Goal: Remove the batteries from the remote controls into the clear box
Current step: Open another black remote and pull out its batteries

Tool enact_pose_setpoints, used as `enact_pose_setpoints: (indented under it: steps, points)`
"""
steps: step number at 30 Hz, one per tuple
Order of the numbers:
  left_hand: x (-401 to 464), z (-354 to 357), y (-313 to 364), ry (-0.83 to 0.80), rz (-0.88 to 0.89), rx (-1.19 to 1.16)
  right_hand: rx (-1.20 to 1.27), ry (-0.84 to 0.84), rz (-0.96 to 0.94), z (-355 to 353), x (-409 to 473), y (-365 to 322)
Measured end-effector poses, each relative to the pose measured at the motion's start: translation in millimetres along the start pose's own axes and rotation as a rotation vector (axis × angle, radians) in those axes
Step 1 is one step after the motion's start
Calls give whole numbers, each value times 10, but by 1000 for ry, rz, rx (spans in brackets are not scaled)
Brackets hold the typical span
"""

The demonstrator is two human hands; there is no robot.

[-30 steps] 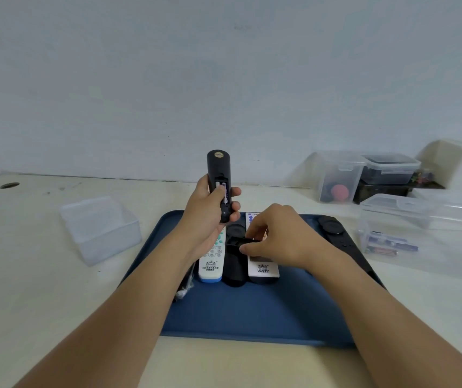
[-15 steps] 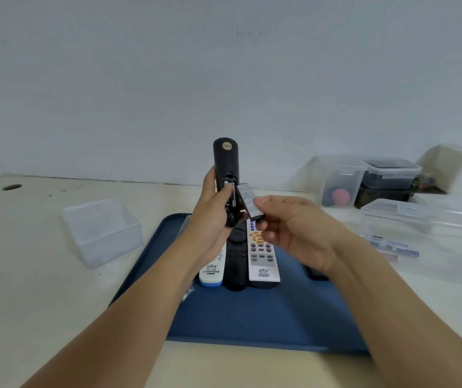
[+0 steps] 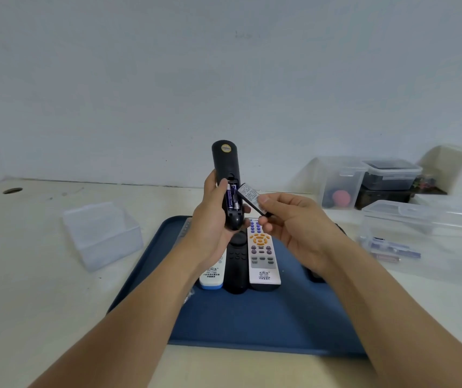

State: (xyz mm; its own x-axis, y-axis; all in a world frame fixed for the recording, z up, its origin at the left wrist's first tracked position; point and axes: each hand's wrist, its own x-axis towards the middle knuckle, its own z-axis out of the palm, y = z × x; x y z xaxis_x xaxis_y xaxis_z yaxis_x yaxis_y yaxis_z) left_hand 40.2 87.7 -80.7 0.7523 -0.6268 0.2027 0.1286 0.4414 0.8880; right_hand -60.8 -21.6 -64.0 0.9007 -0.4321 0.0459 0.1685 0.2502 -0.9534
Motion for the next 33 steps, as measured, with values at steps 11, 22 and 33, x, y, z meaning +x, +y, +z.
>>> enact_pose_setpoints:
  steps: [11, 22, 33]
  points:
    - [-77, 42, 27, -198, -208, 66, -355, 52, -319, -227, 57, -101]
    - [-152, 124, 34, -250, -307, 21, -464, 24, -443, -144, 60, 5]
    - [-151, 143, -11, -165, -262, 12, -729, 65, -542, -161, 69, 17]
